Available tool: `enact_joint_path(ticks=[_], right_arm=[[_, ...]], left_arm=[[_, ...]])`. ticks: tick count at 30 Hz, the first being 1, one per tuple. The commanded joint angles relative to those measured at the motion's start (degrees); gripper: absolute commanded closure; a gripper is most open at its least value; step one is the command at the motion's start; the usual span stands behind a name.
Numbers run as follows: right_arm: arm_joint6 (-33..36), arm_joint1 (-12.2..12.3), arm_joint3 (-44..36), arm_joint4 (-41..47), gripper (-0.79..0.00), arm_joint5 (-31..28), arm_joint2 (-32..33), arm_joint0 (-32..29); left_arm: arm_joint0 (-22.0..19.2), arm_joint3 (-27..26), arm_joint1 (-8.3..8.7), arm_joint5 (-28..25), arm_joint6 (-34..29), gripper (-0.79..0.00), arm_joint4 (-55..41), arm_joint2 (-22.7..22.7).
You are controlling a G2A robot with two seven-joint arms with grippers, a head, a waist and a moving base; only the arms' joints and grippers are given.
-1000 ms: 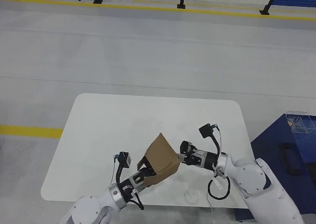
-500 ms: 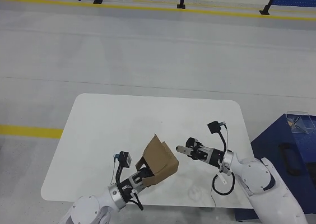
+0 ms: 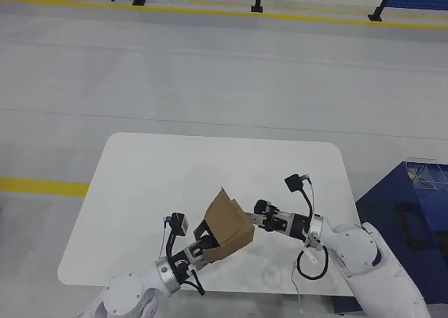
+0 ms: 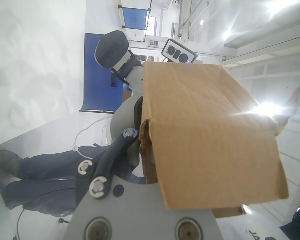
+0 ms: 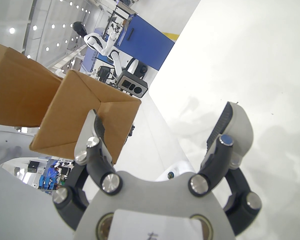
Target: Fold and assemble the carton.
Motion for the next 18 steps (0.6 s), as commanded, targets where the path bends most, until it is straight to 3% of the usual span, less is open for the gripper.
enact_joint_path(ticks=[1, 6, 10, 12, 15, 18], right_arm=[[-0.11, -0.01, 0.08, 0.91, -0.785, 0.12, 0.23, -0.03], [-0.11, -0.01, 0.08, 0.91, -0.785, 0.12, 0.23, -0.03], [-5.62, 0.17, 0.92, 1.96, -0.785, 1.88, 4.26, -0.78], [-6.13, 0.32, 0.89, 3.67, -0.785, 2.15, 6.15, -1.41], [-6.72, 0.55, 0.75, 4.62, -0.785, 2.54, 8.56, -2.31], [-6.30, 0.70, 0.89, 5.08, -0.785, 2.94, 9.78, -2.89]], left_arm=[[-0.18, 0.01, 0.01, -0.21, -0.60, 0.000, -0.51, -0.15], [-0.18, 0.01, 0.01, -0.21, -0.60, 0.000, -0.51, -0.15], [-0.18, 0.01, 0.01, -0.21, -0.60, 0.000, -0.51, -0.15], [-0.55, -1.22, -0.03, 1.70, 2.31, 0.000, 1.62, -0.22], [-1.25, -6.52, -0.65, 12.91, 13.91, 0.000, 4.83, 1.59], [-2.20, -10.67, -2.62, 28.62, 31.17, 0.000, -6.75, 3.28]])
